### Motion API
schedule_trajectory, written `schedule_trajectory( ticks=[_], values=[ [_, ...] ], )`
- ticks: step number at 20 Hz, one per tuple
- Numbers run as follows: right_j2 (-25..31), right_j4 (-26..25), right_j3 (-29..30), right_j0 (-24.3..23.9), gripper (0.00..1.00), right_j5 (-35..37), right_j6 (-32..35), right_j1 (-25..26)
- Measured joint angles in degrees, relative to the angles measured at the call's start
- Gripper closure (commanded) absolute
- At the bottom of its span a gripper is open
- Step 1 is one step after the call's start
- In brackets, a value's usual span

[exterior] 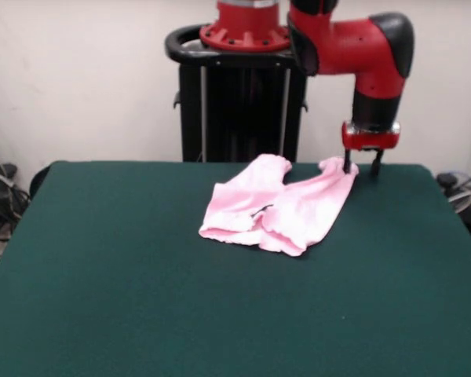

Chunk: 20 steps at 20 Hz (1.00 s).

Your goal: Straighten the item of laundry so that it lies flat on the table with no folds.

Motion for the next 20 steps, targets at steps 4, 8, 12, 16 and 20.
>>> schedule_trajectory(
  ticks=[4, 8, 12, 16, 20],
  values=[
    [-3.0, -0.1, 1.1, 4.7, 0.0, -7.3, 0.0, 0.6],
    [-5.6, -0.1, 1.4, 8.6, 0.0, -11.9, 0.0, 1.3],
    [-7.4, 0.5, 1.2, 10.1, 0.0, -12.6, 0.0, 1.4],
    [-8.7, 2.2, 0.9, 10.3, 0.0, -12.6, 0.0, 1.3],
    [-10.3, 3.9, 0.2, 9.7, 0.0, -12.6, 0.0, 0.2]
  ],
)
